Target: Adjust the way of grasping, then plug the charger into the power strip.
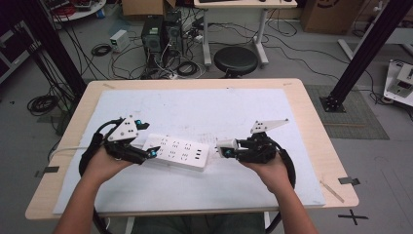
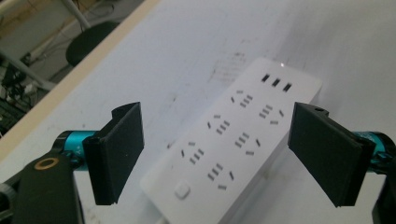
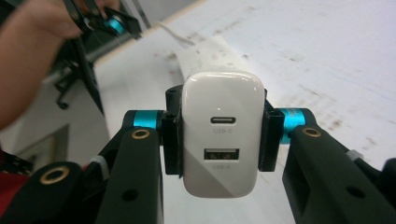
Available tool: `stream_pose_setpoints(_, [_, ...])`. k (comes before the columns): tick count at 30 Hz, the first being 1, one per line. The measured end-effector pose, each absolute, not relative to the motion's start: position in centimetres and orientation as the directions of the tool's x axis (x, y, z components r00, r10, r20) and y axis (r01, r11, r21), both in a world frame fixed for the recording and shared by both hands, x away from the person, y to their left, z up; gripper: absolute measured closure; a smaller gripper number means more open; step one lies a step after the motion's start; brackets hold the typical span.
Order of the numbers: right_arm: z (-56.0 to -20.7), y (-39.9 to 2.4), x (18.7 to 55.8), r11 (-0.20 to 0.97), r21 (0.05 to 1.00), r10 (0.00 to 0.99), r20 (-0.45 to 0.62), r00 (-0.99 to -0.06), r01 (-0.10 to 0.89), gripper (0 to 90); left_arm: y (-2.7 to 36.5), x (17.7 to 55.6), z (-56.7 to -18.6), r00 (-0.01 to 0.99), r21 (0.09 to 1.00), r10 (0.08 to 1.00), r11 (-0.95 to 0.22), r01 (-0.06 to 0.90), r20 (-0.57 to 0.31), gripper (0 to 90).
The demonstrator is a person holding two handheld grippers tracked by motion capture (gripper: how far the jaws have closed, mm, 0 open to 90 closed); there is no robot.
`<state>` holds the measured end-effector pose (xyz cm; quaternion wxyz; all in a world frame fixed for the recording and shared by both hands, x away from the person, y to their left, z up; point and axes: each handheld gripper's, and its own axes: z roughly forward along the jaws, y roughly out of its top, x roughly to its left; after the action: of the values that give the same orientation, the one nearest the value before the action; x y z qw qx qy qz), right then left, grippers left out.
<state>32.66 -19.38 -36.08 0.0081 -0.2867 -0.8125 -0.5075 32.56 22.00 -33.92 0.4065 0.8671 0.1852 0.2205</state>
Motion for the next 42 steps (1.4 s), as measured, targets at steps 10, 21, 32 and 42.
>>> stream_pose_setpoints(10, [-34.6, -20.9, 32.9, 0.401, 0.795, 0.521, 0.212, -0.827, 0.456, 63.2, 24.5, 33.7, -32.5, 0.837, 0.736, 0.51, -0.642, 0.216, 0.2, 18.4])
stream_pose_setpoints(21, [-33.6, -21.2, 33.2, 0.474, 0.77, 0.507, 0.158, -0.848, 0.427, 63.2, 25.0, 34.3, -32.5, 0.832, 0.742, 0.523, -0.629, 0.232, 0.183, 18.4])
stream_pose_setpoints(32, [-34.1, -18.2, 34.6, 0.592, 0.737, 0.491, -0.01, -0.871, 0.325, 63.3, 25.6, 34.4, -33.3, 0.815, 0.754, 0.558, -0.6, 0.268, 0.154, 18.4])
stream_pose_setpoints(42, [-34.1, -15.8, 36.2, 0.711, 0.616, 0.514, -0.124, -0.849, 0.34, 63.3, 26.0, 34.2, -34.0, 0.813, 0.761, 0.566, -0.585, 0.282, 0.134, 18.4])
